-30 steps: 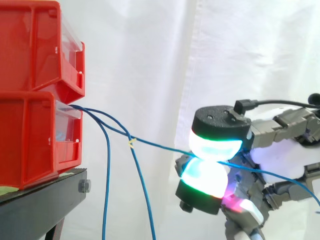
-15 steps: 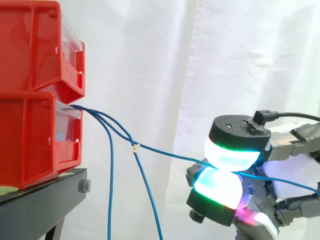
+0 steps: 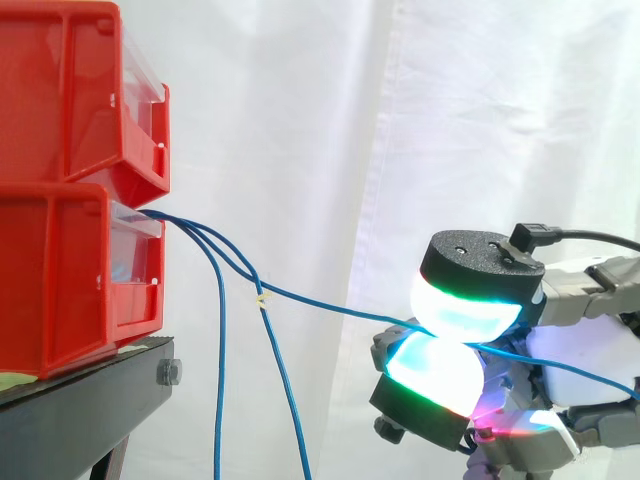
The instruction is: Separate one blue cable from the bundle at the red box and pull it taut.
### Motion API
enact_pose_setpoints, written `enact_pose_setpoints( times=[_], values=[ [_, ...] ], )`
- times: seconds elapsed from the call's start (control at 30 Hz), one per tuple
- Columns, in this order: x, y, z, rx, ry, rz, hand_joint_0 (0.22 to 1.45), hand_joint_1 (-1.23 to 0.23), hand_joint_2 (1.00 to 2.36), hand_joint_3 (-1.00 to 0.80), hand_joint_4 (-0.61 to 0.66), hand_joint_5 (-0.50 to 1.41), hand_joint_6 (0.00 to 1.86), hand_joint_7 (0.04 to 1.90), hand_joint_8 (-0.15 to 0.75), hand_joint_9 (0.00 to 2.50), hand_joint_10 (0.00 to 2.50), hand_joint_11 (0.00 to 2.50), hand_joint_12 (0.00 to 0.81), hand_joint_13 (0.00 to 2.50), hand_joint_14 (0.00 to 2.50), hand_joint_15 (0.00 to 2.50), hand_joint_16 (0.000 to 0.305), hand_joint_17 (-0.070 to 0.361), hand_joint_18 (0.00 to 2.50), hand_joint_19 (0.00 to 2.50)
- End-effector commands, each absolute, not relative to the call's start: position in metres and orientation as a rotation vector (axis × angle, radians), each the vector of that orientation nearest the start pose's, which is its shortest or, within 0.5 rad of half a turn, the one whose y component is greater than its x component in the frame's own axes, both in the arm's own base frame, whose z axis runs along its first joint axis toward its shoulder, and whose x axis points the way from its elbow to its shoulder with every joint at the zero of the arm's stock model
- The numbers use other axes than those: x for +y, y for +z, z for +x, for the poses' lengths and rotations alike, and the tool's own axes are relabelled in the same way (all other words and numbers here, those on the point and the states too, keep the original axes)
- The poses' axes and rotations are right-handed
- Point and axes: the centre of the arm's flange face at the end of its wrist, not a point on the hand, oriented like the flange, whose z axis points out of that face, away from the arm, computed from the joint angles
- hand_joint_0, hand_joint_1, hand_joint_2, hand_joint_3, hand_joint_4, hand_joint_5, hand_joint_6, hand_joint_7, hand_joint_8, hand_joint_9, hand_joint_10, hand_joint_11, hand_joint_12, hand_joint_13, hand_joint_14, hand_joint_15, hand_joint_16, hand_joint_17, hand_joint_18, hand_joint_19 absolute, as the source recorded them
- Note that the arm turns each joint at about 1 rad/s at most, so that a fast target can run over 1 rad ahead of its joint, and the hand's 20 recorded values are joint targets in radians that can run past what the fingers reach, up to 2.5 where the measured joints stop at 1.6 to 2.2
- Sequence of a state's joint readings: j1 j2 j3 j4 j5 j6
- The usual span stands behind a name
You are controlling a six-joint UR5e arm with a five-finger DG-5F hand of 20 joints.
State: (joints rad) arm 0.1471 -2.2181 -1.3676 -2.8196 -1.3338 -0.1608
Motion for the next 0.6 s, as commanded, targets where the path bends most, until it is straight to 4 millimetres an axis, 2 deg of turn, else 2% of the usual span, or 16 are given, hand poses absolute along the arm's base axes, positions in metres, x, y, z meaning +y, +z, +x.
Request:
enact_pose_setpoints(
  times=[0.0,0.23,0.3,0.37,0.43,0.47,0.53,0.57],
  values=[
    [-0.0528,0.2231,0.7112,1.316,0.955,1.186,0.59,-0.75,1.03,-0.05,-0.11,-0.08,0.83,1.33,0.377,1.29,0.03,1.05,0.425,1.04,0.02,0.56,0.052,0.117,0.99,0.59],
    [-0.052,0.2259,0.7151,1.286,0.98,1.165,0.59,-0.75,1.03,-0.05,-0.1,-0.07,0.83,1.34,0.385,1.33,0.03,1.1,0.43,1.07,0.02,0.57,0.053,0.119,1.01,0.58],
    [-0.0518,0.2269,0.7158,1.282,0.982,1.163,0.59,-0.75,1.03,-0.05,-0.09,-0.08,0.83,1.33,0.385,1.35,0.03,1.37,0.44,1.17,0.02,0.68,0.053,0.119,1.01,0.59],
    [-0.0512,0.2267,0.7157,1.281,0.979,1.165,0.6,-0.74,1.03,-0.06,-0.09,-0.08,0.83,1.33,0.368,1.36,0.03,1.58,0.443,1.27,0.02,0.86,0.053,0.119,1.02,0.6],
    [-0.0512,0.2278,0.7156,1.28,0.98,1.164,0.6,-0.74,1.03,-0.06,-0.08,-0.08,0.83,1.32,0.36,1.37,0.02,1.9,0.423,1.37,0.02,1.18,0.053,0.119,1.03,0.63],
    [-0.0512,0.2267,0.7157,1.281,0.979,1.165,0.6,-0.74,1.03,-0.06,-0.08,-0.08,0.83,1.32,0.357,1.37,0.02,1.94,0.419,1.37,0.02,1.22,0.053,0.119,1.03,0.65],
    [-0.0512,0.2267,0.7157,1.281,0.979,1.165,0.6,-0.73,1.03,-0.07,-0.08,-0.08,0.83,1.33,0.35,1.36,0.01,2.03,0.389,1.43,0.02,1.48,0.053,0.12,1.05,0.7],
    [-0.0512,0.2267,0.7157,1.281,0.979,1.165,0.6,-0.73,1.03,-0.07,-0.08,-0.08,0.83,1.33,0.343,1.36,0.01,2.06,0.397,1.44,0.01,1.51,0.054,0.121,1.05,0.71]
  ],
)
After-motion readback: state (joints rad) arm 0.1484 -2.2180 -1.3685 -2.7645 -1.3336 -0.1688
